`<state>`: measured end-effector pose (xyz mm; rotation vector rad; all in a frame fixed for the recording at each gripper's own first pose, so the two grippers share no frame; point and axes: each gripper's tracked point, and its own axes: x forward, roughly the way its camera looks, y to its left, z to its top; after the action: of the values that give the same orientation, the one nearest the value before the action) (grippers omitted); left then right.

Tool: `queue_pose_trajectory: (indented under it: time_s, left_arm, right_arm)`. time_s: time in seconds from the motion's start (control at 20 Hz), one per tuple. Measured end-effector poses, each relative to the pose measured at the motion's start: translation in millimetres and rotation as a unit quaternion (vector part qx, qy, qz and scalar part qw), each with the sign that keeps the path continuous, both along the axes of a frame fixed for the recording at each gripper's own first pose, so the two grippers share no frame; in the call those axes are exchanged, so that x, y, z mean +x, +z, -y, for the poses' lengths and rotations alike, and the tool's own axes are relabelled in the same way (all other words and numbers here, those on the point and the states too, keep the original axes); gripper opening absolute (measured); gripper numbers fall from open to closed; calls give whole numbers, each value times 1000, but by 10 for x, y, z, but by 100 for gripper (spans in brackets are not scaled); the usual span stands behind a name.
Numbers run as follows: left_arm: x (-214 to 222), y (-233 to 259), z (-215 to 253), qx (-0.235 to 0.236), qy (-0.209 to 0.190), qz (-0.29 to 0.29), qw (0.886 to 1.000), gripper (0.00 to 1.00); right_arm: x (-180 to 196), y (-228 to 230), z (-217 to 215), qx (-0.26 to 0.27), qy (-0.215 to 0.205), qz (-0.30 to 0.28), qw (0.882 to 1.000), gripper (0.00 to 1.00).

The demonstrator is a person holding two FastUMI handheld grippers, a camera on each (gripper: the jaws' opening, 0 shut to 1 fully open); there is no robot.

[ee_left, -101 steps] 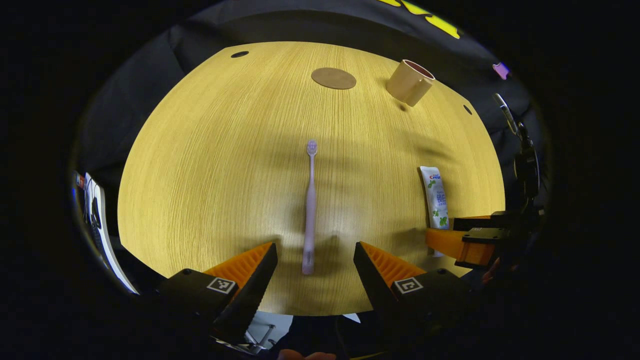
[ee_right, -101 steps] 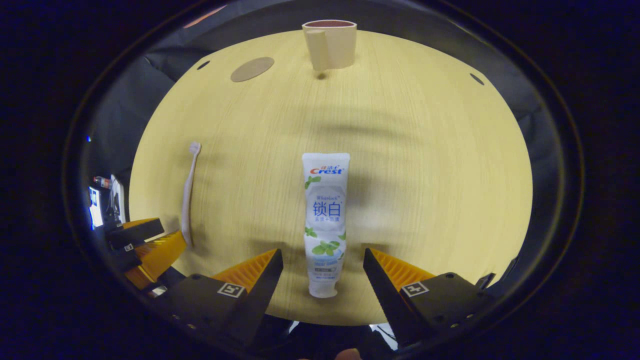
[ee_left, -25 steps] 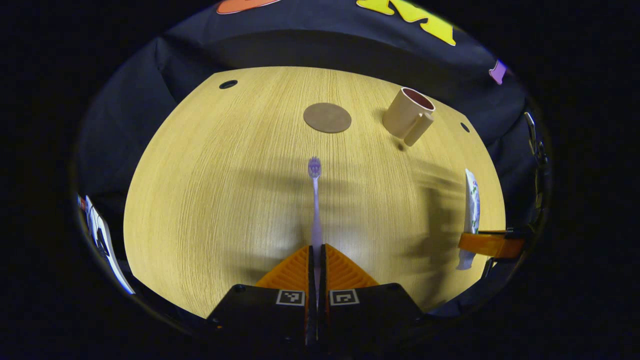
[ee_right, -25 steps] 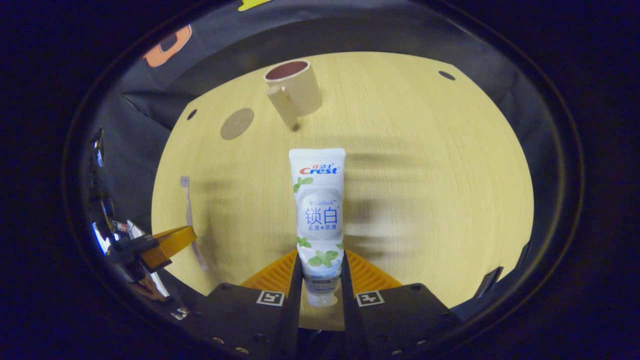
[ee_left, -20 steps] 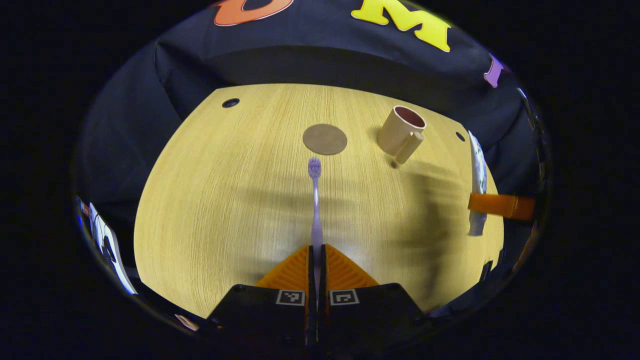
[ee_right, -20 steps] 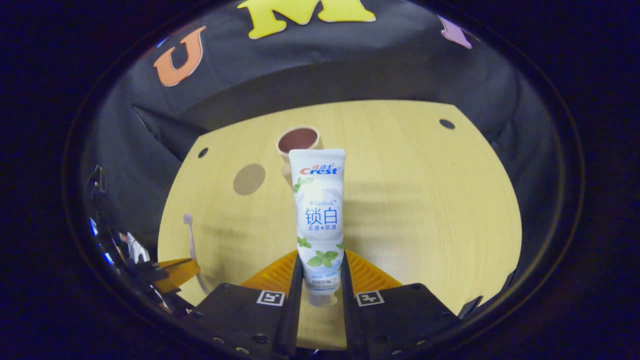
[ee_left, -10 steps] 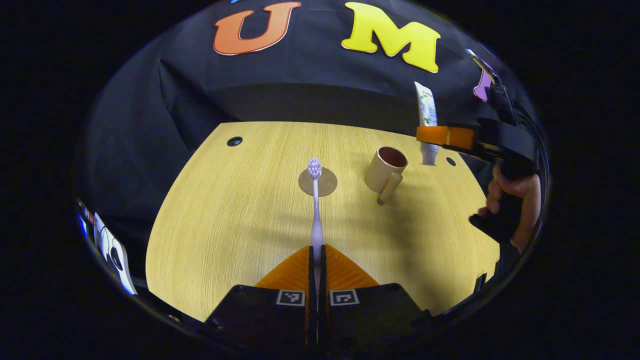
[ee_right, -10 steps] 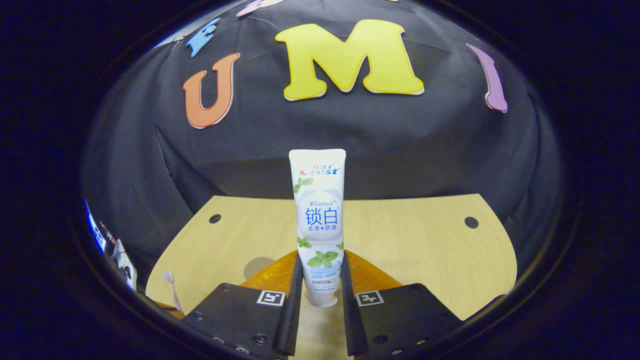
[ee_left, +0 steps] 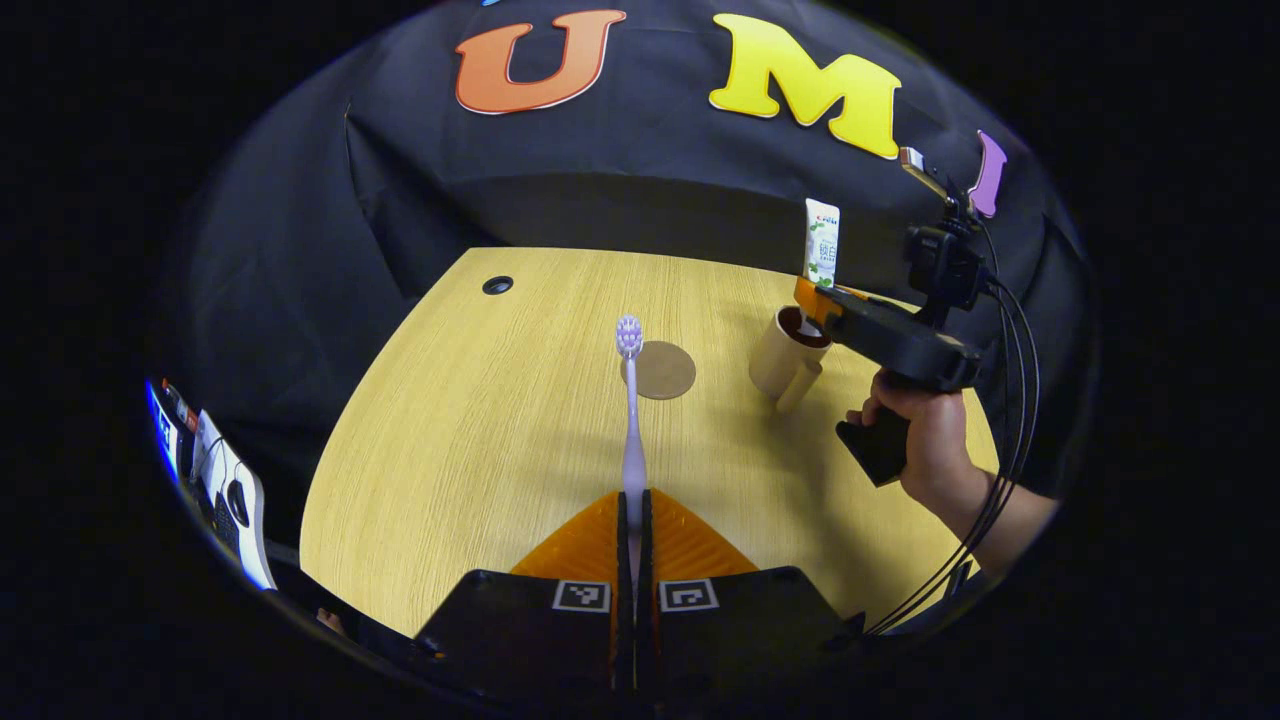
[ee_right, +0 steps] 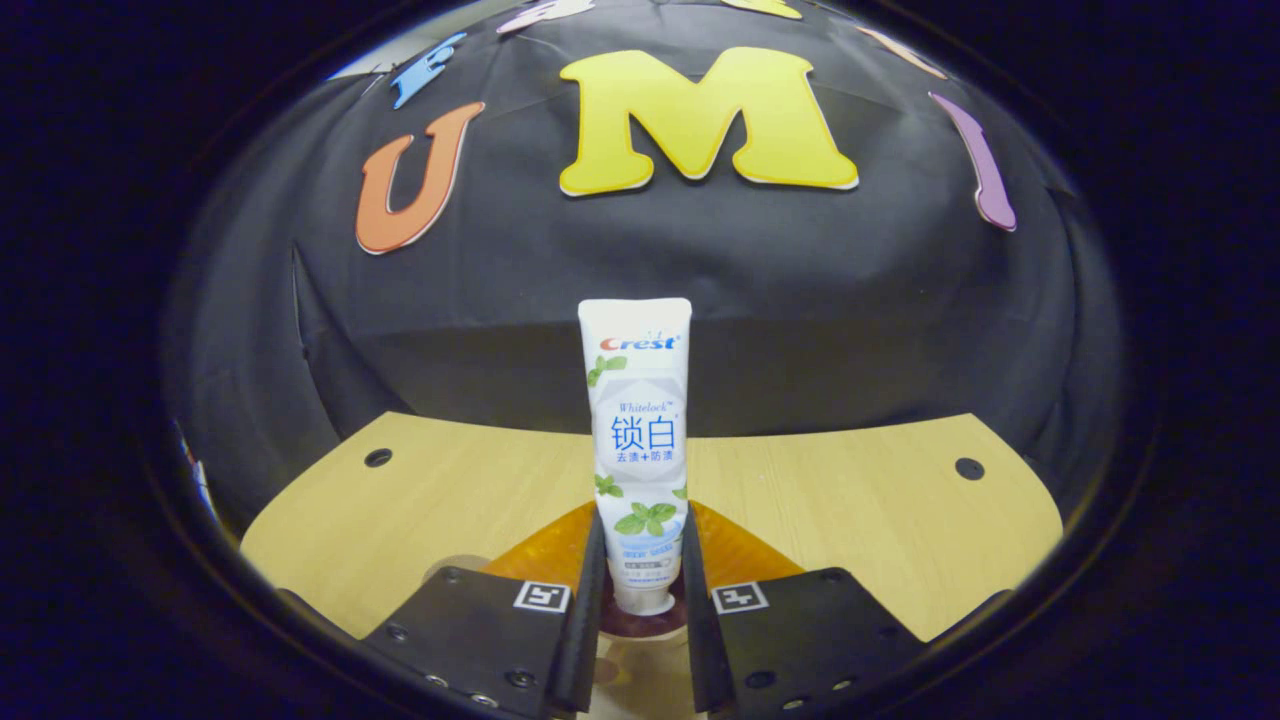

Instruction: Put the toothbrush and toothpaste on the desktop into the cup, then pick up the cup and place it on the coaster on the desktop.

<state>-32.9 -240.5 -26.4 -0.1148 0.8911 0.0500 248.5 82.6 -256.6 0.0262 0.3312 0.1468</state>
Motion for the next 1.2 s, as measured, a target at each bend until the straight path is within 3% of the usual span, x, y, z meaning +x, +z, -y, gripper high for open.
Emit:
queue_pose_trajectory:
  time_s: [0.45,0.55,0.65,0.85,0.95,1.0,1.1,1.2]
  left_arm:
    - [10,-65,-52,-4,5,-8,1000,4]
    - [-5,-66,-52,-6,5,-11,1000,4]
    - [1,-64,-48,-5,3,-11,1000,4]
    - [38,-67,-28,-3,-2,-10,1000,4]
    - [75,-43,-12,0,-8,-1,1000,4]
    - [104,-6,4,3,-10,8,1000,4]
    - [200,117,12,12,-12,35,999,4]
    - [390,213,50,21,-16,71,997,4]
  right_arm:
    - [75,-198,-23,-49,-15,19,999,37]
    - [61,-211,-49,-52,-6,20,998,41]
    - [36,-226,-41,-48,-8,18,999,51]
    - [-8,-224,-40,-34,-5,14,999,52]
    - [-35,-158,-8,-28,-8,15,999,62]
    - [-61,-134,9,-26,-9,14,1000,81]
    - [-137,-75,1,-19,0,6,1000,94]
    - [-240,57,20,-3,4,7,1000,94]
